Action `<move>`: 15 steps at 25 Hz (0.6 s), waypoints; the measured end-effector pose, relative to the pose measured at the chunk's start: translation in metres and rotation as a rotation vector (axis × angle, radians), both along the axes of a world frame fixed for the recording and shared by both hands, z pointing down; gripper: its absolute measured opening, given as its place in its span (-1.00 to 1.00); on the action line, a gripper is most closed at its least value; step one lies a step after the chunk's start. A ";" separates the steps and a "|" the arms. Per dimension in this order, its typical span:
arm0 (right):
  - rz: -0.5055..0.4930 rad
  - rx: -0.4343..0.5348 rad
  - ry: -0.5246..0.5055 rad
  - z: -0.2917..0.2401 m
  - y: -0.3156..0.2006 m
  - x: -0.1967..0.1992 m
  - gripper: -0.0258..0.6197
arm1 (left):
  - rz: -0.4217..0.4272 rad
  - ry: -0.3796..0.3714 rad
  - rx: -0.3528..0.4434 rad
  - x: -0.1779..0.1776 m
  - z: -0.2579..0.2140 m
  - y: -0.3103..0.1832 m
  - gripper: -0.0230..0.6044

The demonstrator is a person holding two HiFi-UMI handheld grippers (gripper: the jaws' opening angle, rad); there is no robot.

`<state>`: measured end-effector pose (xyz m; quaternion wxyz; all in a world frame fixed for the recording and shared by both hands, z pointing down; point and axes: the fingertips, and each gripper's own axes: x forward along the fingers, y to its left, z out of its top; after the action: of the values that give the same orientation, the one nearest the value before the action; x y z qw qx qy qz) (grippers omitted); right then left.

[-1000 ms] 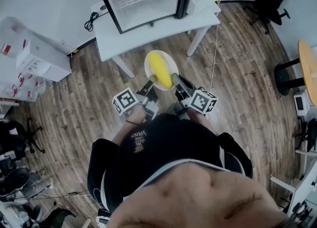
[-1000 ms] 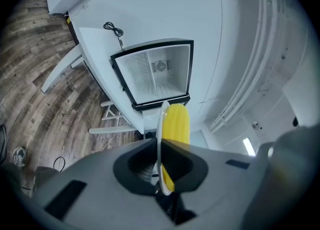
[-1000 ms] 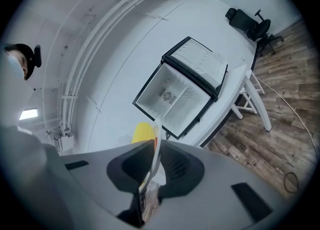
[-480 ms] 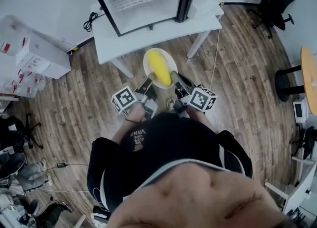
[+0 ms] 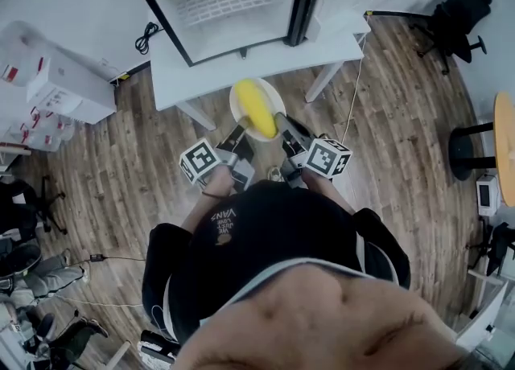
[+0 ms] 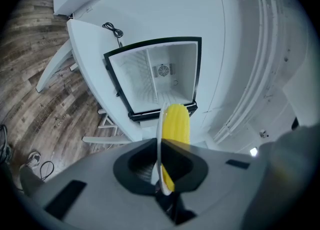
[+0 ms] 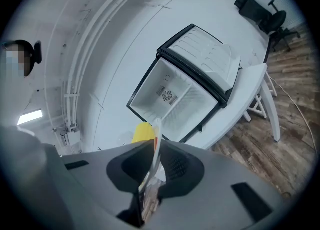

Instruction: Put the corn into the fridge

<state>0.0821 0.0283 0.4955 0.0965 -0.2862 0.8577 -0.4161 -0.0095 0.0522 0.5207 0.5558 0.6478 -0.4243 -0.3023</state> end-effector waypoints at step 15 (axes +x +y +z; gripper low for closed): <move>-0.089 -0.006 -0.007 0.005 -0.055 0.013 -0.79 | -0.082 -0.004 -0.007 0.015 0.004 -0.048 -0.84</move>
<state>0.0947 -0.0267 0.5007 0.0799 -0.2467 0.8679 -0.4237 0.0054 0.0046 0.5252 0.5444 0.6284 -0.4529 -0.3220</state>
